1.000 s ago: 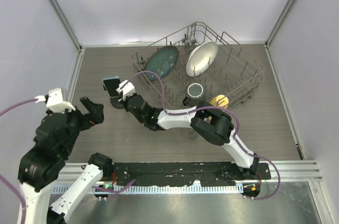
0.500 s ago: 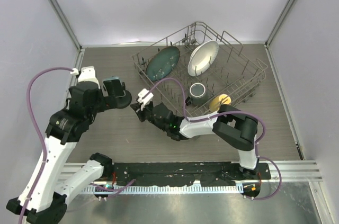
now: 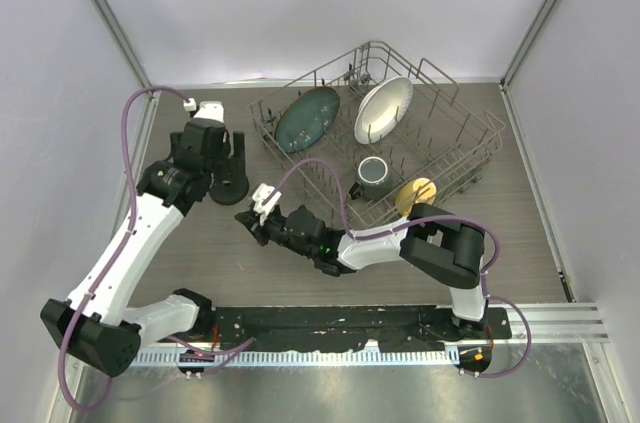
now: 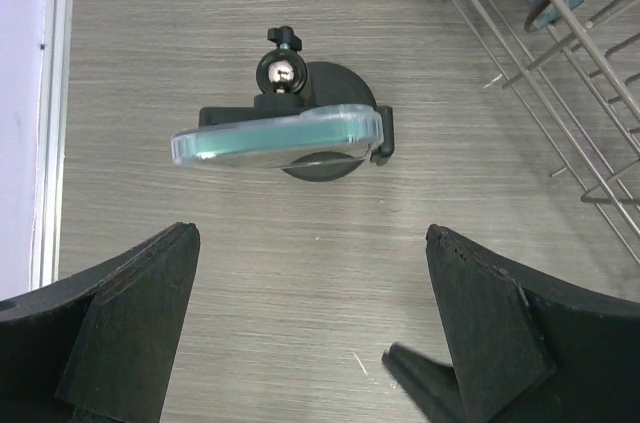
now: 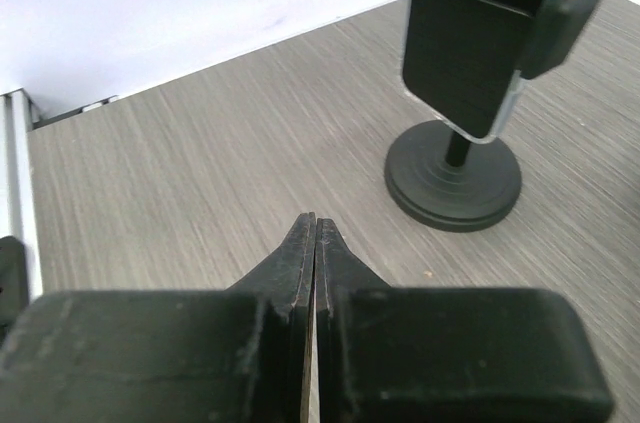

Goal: Place the phone on the phone stand

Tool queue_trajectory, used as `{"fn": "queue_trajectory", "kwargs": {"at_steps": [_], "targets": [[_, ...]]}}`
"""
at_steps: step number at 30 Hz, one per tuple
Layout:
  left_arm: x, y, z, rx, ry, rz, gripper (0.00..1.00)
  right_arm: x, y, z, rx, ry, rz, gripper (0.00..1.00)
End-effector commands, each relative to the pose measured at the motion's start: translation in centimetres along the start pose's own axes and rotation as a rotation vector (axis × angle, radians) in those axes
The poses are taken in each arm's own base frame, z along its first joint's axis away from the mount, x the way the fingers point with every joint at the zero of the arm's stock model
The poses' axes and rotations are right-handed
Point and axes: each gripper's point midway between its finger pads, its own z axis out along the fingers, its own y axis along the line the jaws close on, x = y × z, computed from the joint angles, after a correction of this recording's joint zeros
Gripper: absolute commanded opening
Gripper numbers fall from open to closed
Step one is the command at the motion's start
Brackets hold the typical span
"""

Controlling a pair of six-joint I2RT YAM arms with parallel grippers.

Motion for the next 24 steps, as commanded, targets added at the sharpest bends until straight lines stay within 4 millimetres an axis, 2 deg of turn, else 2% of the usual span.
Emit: {"fn": "queue_trajectory", "kwargs": {"at_steps": [1,11,21,24], "targets": [[-3.8,0.3,0.3,-0.021,-0.097,-0.055,1.0,-4.2,1.3,0.0,-0.032,-0.129,-0.007,0.04],[-3.8,0.8,1.8,-0.019,-0.074,-0.106,1.0,-4.1,1.0,-0.4,-0.021,-0.147,-0.008,0.04],[-4.9,1.1,3.5,-0.01,-0.073,-0.076,1.0,-3.7,1.0,-0.7,-0.025,-0.152,-0.017,0.04],[-5.4,0.9,3.4,0.004,-0.076,-0.072,1.0,-3.7,1.0,-0.7,-0.025,-0.154,-0.019,0.04]]}}
